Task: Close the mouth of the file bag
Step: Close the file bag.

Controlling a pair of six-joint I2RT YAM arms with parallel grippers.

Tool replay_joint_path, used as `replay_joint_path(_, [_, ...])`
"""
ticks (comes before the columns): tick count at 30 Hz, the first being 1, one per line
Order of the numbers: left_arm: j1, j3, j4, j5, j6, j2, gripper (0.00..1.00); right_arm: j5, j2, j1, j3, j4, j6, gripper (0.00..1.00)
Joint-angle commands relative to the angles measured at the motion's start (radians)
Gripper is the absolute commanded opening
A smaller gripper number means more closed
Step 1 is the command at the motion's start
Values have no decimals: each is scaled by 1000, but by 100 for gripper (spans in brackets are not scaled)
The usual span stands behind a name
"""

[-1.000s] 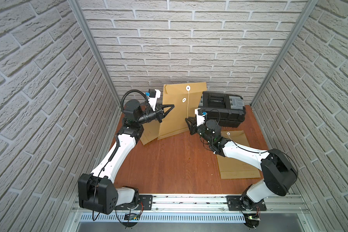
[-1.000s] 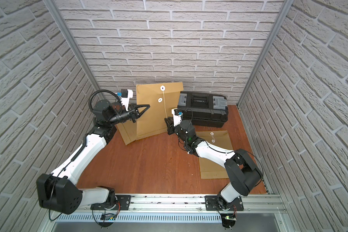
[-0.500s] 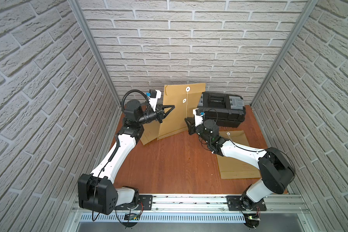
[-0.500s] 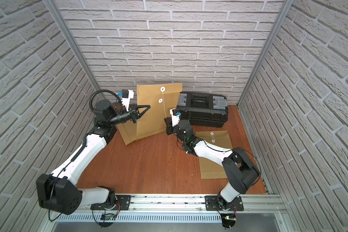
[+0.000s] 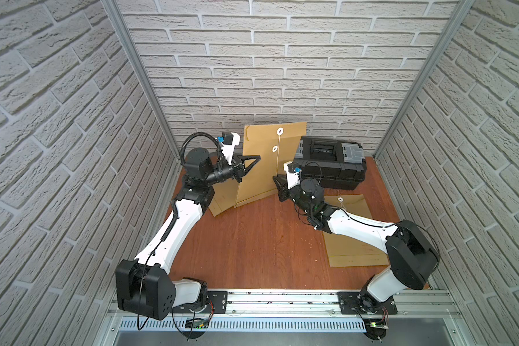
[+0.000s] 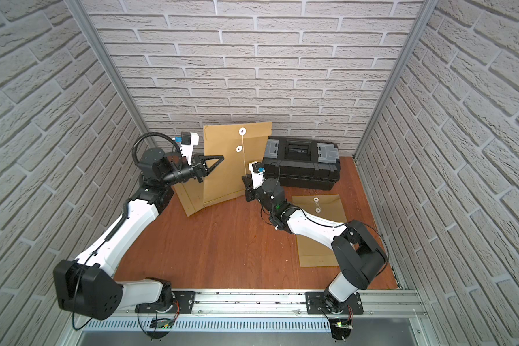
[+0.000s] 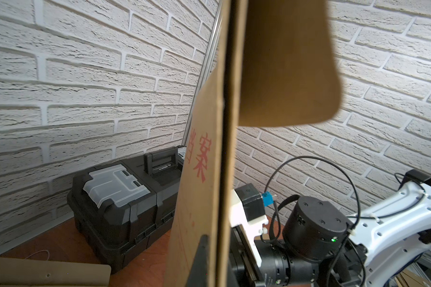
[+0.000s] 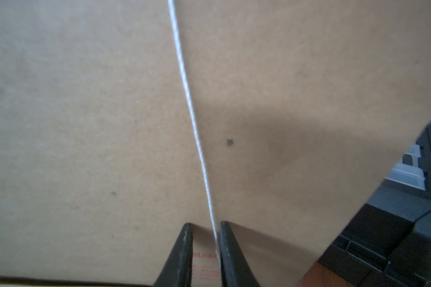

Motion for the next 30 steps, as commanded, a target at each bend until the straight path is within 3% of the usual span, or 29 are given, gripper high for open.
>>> replay_joint_path(1, [-12, 40, 61, 18, -12, -21, 0, 32, 11, 7, 40, 7, -19, 22])
replay_joint_path(19, [-15, 47, 22, -14, -8, -20, 0, 75, 10, 30, 69, -12, -107, 3])
replay_joint_path(30, [-5, 24, 0, 16, -5, -1, 0, 136, -54, 211, 113, -207, -367, 3])
